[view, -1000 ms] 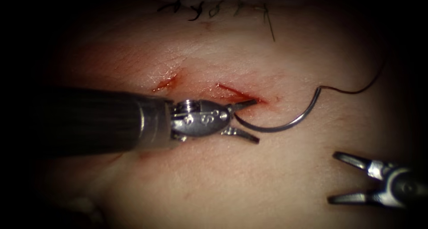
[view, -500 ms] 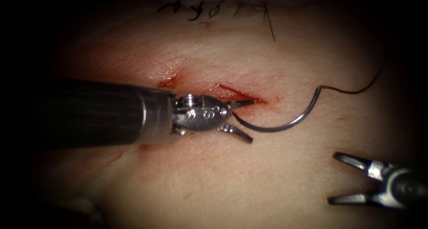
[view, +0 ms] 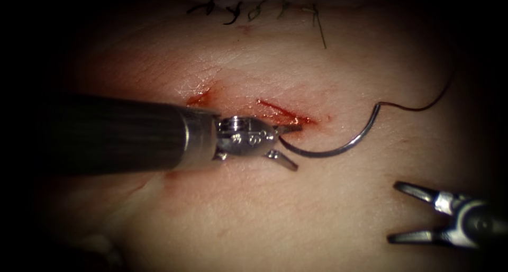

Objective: Wound Closure

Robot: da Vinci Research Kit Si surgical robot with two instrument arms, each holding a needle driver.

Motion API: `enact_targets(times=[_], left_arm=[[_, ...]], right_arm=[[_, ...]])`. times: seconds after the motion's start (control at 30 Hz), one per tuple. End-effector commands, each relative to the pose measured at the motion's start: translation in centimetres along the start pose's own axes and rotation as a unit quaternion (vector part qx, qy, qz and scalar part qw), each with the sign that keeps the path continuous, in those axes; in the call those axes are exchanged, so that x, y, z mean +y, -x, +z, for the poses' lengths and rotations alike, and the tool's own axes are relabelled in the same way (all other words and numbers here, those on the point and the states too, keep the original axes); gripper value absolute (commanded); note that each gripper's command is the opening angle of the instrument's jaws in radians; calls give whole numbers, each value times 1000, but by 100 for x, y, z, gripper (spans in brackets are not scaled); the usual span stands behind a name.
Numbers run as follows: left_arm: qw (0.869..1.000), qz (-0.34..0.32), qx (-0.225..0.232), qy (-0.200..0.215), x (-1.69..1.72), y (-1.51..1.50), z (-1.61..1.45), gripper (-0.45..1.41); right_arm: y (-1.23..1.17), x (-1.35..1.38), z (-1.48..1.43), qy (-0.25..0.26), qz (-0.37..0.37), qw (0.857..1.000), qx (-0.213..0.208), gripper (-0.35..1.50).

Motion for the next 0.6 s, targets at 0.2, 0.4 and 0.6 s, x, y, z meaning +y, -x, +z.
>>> enact_targets(times=[0.2, 0.4, 0.6], left_arm=[[1000, 9, 1, 2, -2, 1, 4, -13], [999, -2, -20, -41, 11, -7, -16, -45], [996, -13, -33, -79, 28, -16, -37, -45]], right_arm=[[3, -6, 9, -1, 1, 1000, 1, 125], [-5, -8, 15, 14, 39, 999, -8, 126], [-27, -14, 25, 55, 79, 995, -35, 126]])
